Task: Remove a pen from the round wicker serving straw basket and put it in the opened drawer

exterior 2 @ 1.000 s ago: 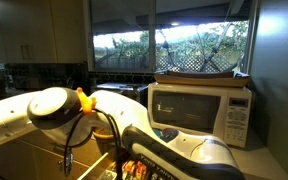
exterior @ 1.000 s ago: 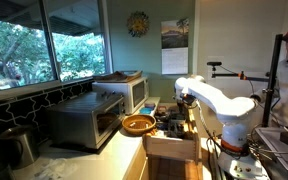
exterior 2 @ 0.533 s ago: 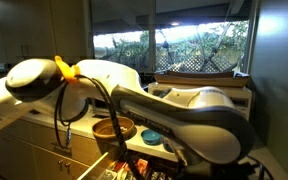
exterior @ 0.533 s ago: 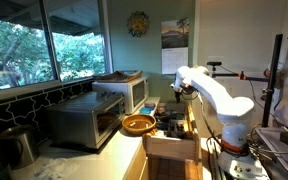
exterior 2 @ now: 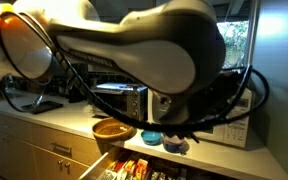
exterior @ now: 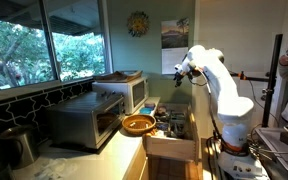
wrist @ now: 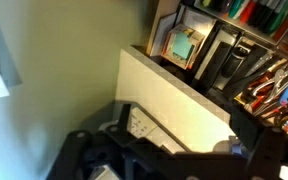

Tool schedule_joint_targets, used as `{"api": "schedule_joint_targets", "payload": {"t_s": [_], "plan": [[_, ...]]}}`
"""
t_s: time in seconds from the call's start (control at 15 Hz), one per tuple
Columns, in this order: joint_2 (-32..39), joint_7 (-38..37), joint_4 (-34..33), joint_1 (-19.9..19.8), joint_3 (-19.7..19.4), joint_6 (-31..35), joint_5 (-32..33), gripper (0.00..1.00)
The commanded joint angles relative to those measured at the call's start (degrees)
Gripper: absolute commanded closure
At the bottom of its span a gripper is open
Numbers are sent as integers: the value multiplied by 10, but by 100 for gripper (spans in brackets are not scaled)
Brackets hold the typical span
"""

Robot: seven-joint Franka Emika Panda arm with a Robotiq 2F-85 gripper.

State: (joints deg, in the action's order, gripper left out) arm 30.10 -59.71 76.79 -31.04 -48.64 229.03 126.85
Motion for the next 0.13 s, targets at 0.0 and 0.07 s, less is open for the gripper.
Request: {"api": "schedule_joint_targets", "payload": {"t_s": [0.0, 0.07], "plan": [[-32, 4, 27, 18, -16, -3, 3, 0], [-60, 4, 45, 31, -26, -6, 9, 0]]}}
